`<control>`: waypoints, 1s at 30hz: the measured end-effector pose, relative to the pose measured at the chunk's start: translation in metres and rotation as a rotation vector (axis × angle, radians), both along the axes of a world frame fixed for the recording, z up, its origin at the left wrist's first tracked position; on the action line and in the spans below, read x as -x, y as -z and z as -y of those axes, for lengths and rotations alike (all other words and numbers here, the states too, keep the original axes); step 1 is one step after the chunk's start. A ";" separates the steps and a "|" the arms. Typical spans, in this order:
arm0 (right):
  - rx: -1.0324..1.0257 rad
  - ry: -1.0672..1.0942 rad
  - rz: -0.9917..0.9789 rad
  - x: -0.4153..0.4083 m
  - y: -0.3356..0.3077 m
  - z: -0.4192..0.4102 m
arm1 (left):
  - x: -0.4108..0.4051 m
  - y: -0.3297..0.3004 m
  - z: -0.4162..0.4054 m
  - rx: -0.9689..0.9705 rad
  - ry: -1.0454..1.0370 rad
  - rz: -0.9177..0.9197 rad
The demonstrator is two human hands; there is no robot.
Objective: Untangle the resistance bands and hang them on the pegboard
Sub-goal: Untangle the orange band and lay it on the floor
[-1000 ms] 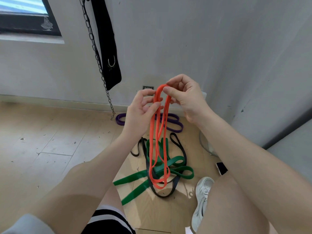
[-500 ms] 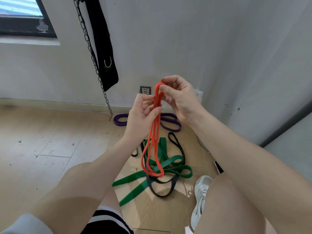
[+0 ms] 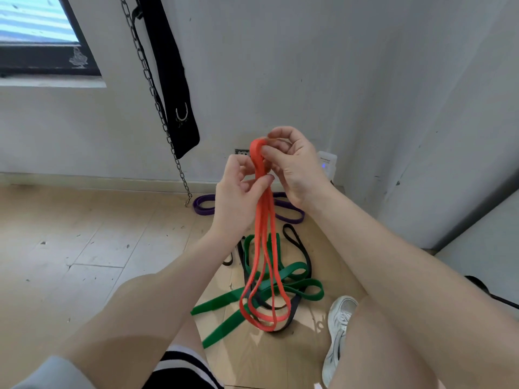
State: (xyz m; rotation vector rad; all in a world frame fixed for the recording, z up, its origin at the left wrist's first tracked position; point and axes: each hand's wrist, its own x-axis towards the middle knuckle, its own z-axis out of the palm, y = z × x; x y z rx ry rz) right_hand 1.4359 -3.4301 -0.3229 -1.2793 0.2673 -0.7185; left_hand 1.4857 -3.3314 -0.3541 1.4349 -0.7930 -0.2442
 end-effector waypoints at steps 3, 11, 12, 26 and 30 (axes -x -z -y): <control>-0.008 0.060 0.027 0.004 -0.004 0.000 | 0.005 -0.006 0.001 0.051 -0.004 -0.030; 0.106 0.115 0.003 0.024 -0.024 0.003 | 0.001 -0.022 -0.006 0.084 0.143 -0.219; 0.141 0.104 -0.028 0.027 -0.026 0.005 | 0.001 -0.023 -0.008 0.070 0.147 -0.214; 0.158 0.082 0.014 0.025 -0.012 -0.005 | 0.012 -0.018 -0.011 0.032 0.049 -0.080; 0.231 0.191 -0.162 0.031 0.020 -0.023 | 0.003 -0.026 -0.005 0.005 -0.082 -0.089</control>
